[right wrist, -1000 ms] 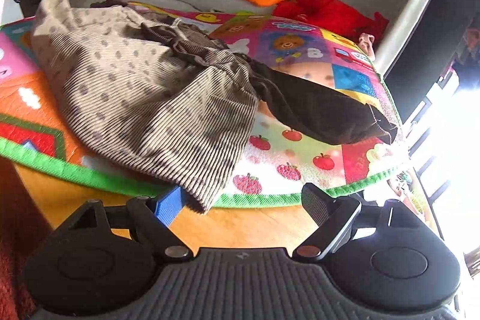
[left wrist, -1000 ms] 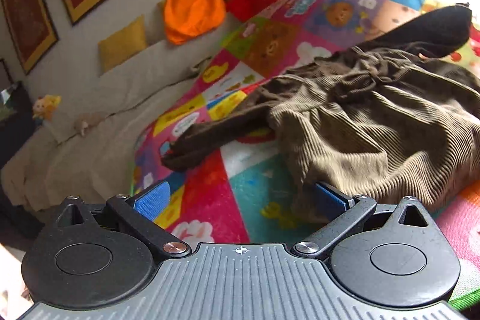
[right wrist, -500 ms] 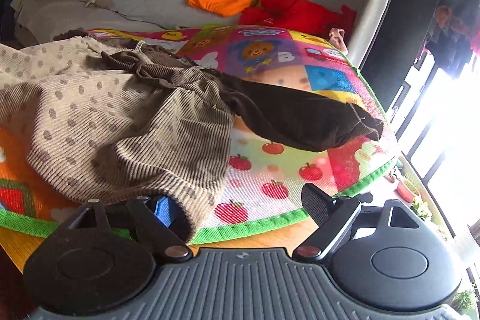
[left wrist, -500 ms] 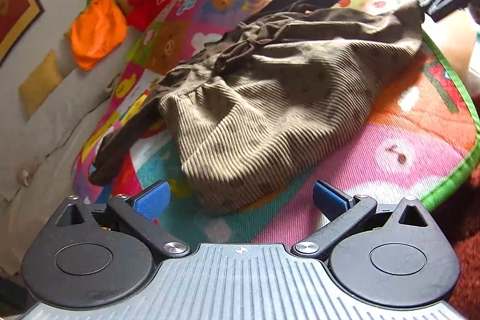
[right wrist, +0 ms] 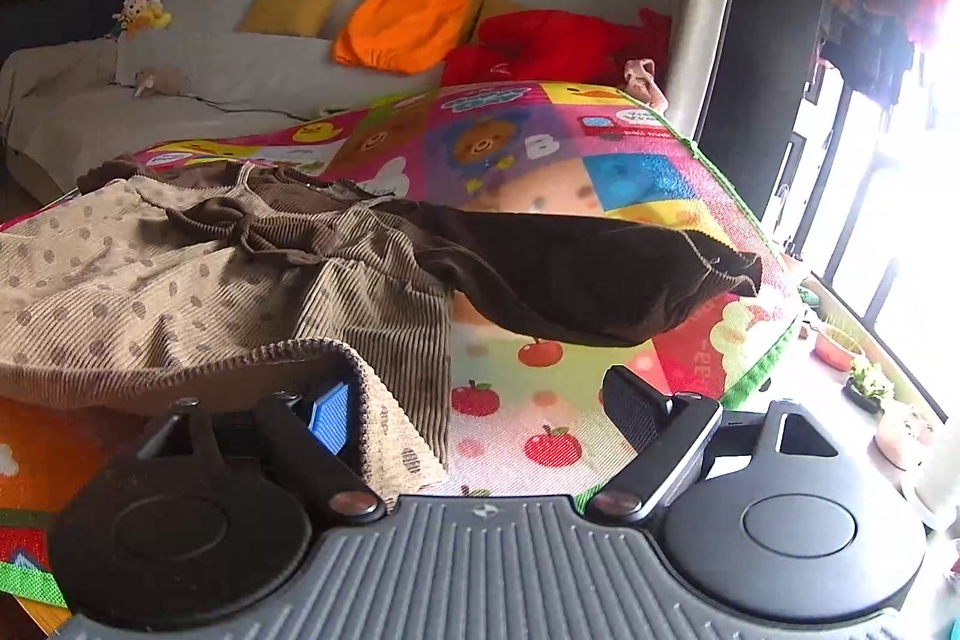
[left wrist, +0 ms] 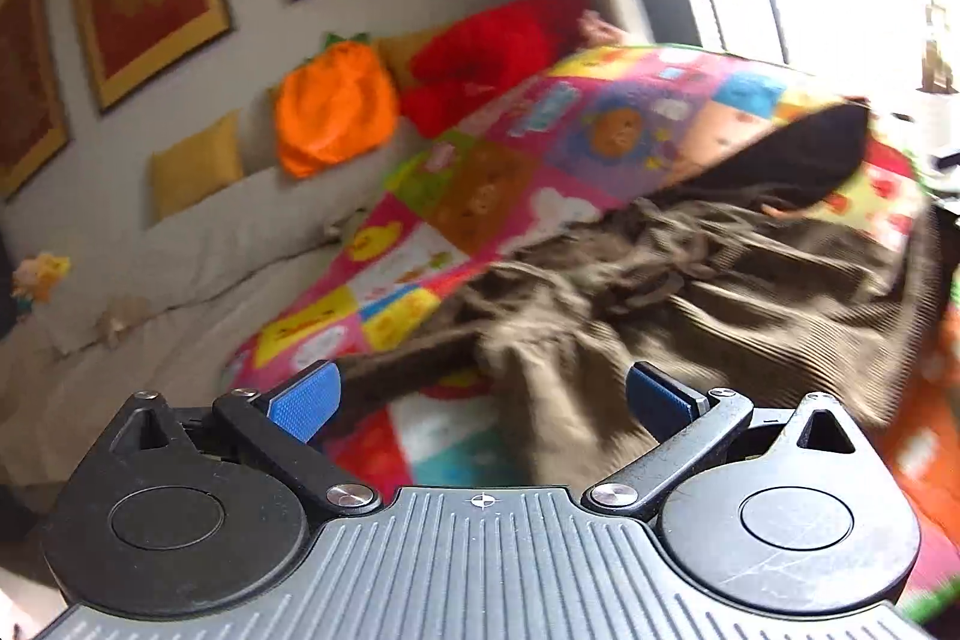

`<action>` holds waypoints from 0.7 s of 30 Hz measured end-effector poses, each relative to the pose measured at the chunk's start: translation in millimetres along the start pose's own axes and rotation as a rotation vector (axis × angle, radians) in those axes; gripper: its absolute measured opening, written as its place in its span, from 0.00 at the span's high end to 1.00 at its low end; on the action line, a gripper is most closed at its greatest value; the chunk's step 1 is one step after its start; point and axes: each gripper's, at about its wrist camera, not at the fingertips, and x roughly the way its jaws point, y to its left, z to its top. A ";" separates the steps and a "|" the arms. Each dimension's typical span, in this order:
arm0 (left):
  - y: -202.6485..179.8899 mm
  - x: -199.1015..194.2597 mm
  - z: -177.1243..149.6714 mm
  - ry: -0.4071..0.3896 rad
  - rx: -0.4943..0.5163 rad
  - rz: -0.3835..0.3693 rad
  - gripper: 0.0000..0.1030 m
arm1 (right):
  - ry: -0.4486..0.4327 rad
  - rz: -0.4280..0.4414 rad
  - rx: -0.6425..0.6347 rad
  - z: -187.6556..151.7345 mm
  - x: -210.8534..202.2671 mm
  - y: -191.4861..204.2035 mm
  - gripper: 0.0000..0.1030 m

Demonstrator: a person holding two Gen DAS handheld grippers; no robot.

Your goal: Fold clothes

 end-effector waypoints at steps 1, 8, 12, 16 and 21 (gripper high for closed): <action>-14.5 -1.4 -8.5 0.019 0.049 -0.032 0.00 | 0.005 -0.002 0.004 -1.8 1.0 0.6 0.17; -50.1 26.1 -47.4 0.131 0.210 0.061 0.00 | -0.013 -0.025 0.020 0.6 -3.1 -7.7 0.17; -26.3 43.3 -36.8 0.085 0.171 0.216 0.00 | -0.023 -0.044 0.048 2.4 -4.9 -14.2 0.17; 12.3 26.9 2.4 -0.065 -0.022 0.248 0.00 | -0.031 -0.051 0.049 4.9 -7.2 -15.4 0.15; 20.5 45.0 9.5 -0.024 -0.032 0.233 0.00 | -0.026 -0.040 0.058 3.9 -2.3 -14.1 0.15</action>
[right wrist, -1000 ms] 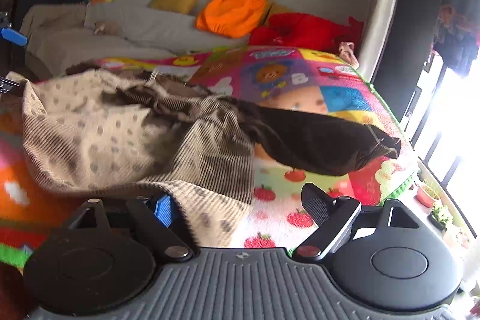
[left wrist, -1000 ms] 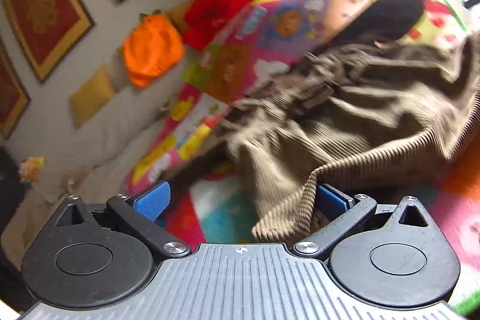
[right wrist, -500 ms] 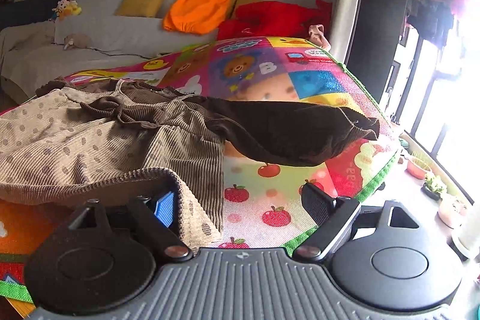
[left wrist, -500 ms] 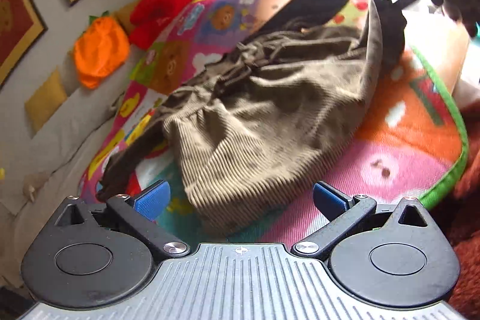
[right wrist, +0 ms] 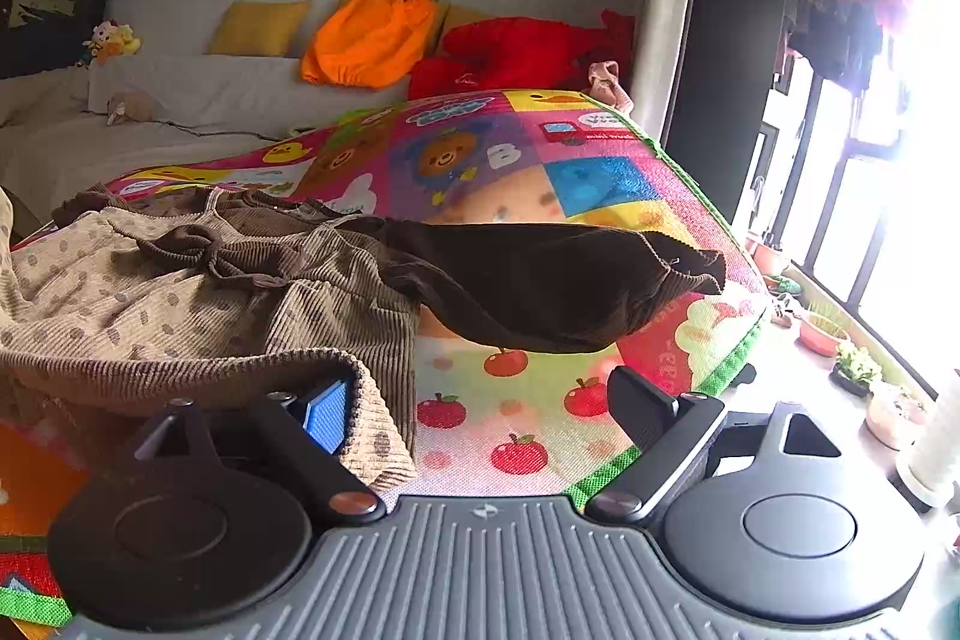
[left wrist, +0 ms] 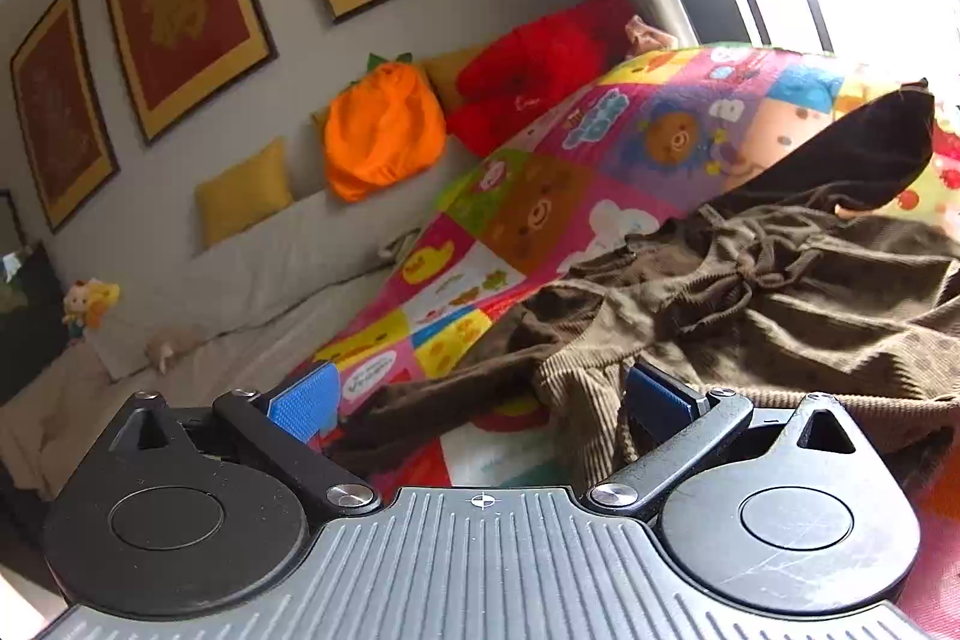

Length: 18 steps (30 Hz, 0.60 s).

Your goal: Fold clothes

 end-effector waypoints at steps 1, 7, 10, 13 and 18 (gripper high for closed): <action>-3.9 2.7 -4.0 0.020 0.013 -0.014 0.00 | 0.002 0.002 0.002 -0.9 0.9 0.8 0.15; -37.6 -14.3 -35.1 0.060 0.155 -0.194 0.00 | 0.029 0.003 0.008 -6.7 7.4 2.3 0.15; -48.7 -7.8 -45.4 0.080 0.223 -0.114 0.00 | 0.035 0.003 0.006 -8.1 7.9 3.1 0.14; -28.4 -5.6 -34.8 0.057 0.137 0.005 0.00 | 0.023 -0.016 -0.001 -10.4 1.0 -0.1 0.11; 12.5 -54.2 -2.9 -0.084 0.088 0.114 0.00 | -0.041 -0.070 0.015 -8.5 -28.0 -18.6 0.11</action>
